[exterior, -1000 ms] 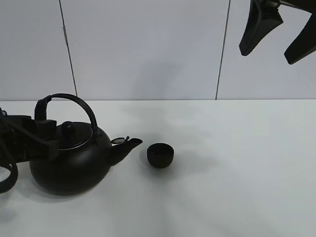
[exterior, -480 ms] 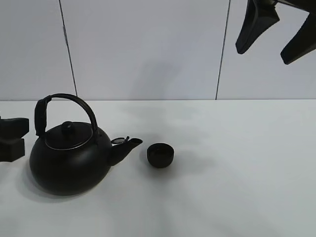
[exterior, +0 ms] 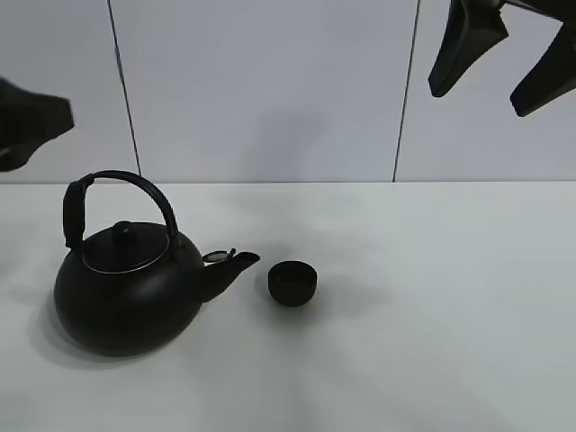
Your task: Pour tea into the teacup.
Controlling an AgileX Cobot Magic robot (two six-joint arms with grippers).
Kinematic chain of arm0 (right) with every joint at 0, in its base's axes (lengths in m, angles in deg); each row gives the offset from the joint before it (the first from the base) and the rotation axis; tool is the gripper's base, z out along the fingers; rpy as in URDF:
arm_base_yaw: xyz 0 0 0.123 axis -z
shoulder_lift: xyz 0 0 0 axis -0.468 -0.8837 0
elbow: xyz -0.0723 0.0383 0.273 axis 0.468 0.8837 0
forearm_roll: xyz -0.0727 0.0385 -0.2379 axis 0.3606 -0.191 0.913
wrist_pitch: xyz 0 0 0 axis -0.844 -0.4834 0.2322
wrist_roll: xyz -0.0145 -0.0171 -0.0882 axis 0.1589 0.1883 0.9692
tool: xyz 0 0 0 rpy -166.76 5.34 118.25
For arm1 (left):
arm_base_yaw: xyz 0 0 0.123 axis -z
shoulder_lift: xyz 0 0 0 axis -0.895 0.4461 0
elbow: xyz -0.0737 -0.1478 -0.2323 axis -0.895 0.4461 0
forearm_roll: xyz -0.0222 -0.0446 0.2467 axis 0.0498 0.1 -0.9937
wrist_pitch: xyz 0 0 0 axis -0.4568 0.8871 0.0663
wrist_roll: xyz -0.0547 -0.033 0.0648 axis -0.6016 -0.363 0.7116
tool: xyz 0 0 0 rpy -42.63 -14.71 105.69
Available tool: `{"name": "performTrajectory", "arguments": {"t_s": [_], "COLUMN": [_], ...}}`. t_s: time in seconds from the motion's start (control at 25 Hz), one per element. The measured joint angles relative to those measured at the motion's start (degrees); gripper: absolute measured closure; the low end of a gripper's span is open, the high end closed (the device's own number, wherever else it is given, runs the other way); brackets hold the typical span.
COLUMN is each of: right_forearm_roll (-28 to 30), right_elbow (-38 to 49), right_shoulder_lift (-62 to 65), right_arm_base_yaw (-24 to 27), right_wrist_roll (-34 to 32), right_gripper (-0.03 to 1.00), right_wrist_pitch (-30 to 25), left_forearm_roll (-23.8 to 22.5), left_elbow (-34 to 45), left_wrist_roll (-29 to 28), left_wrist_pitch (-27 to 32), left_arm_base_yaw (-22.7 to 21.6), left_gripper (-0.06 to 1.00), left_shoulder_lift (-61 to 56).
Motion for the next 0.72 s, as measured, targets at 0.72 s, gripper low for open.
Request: {"name": "performTrajectory", "arguments": {"t_s": [0.72], "right_forearm_roll": [0.00], "right_elbow": [0.00], "right_shoulder_lift": [0.00], "right_arm_base_yaw": [0.00], "right_wrist_roll": [0.00], "right_gripper": [0.45], "right_wrist_pitch": [0.00], "left_forearm_roll": [-0.67], "left_elbow": [-47.85], "left_wrist_roll": [-4.28], "left_wrist_pitch": [76.23], "left_arm_base_yaw": [-9.52], "left_gripper": [0.58], "left_shoulder_lift": [10.17]}}
